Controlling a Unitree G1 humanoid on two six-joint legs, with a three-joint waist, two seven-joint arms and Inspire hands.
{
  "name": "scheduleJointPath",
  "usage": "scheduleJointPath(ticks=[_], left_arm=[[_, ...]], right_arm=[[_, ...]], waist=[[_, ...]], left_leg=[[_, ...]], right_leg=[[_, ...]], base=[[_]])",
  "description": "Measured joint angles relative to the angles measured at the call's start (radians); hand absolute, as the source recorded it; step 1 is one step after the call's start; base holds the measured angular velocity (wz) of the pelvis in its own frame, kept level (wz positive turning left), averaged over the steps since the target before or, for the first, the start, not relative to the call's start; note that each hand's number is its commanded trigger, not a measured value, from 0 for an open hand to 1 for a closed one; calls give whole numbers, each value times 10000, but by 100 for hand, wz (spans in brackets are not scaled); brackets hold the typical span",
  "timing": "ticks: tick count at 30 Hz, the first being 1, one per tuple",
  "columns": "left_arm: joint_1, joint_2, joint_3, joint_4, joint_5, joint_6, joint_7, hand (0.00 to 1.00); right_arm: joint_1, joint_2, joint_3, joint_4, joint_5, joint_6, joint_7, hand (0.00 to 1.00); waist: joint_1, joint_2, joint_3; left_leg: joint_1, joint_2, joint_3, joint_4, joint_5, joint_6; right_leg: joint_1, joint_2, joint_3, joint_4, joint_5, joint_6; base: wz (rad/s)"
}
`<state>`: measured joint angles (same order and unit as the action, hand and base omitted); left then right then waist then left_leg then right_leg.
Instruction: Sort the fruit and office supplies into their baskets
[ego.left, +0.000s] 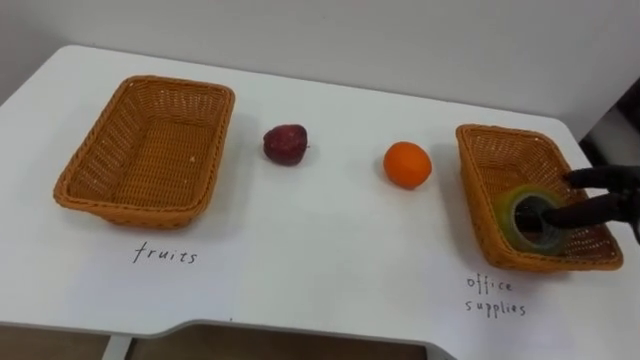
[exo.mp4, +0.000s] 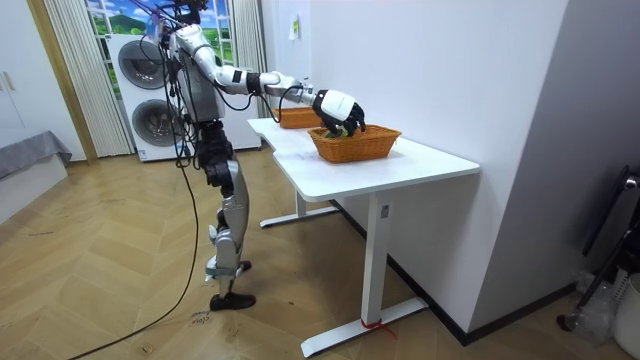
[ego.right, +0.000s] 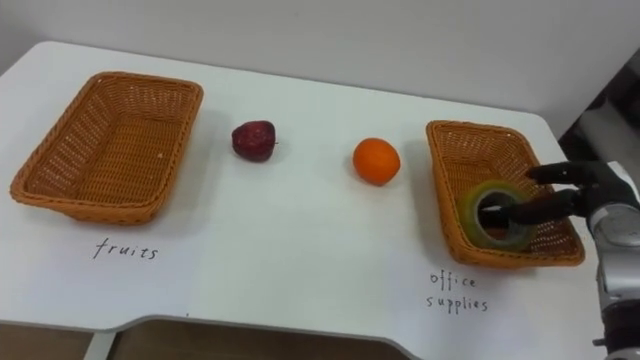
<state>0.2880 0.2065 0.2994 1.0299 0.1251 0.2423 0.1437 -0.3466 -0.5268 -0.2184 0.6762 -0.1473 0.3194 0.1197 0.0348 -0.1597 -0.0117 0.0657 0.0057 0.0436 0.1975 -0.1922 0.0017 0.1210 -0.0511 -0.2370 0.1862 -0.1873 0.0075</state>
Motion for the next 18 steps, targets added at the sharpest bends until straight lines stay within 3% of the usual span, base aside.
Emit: scheduleJointPath(ticks=[9, 14, 18], left_arm=[[-35, 10, -391, 8, -69, 43, 15, 0], [-60, 15, -473, 6, -58, -129, -39, 0], [-62, 10, -460, 10, -61, -120, -47, 0]], right_arm=[[-9, 0, 185, -1078, 187, 9, 0, 0], [-28, 0, 388, -1632, 233, -23, 15, 0], [-19, 0, 388, -2374, 187, -15, 11, 0]], waist=[[18, -7, 24], [18, -138, -30], [-7, -100, 2]], left_leg=[[-21, 10, 97, -83, 2, 1], [-9, 12, 109, -102, 2, 2], [-10, 17, 121, -111, 2, 2]], right_leg=[[-96, 8, 148, 2, -1, 0], [-150, 8, 145, 10, -2, 5], [-191, 10, 154, 14, -2, 5]], base=[[-2], [0], [0]])
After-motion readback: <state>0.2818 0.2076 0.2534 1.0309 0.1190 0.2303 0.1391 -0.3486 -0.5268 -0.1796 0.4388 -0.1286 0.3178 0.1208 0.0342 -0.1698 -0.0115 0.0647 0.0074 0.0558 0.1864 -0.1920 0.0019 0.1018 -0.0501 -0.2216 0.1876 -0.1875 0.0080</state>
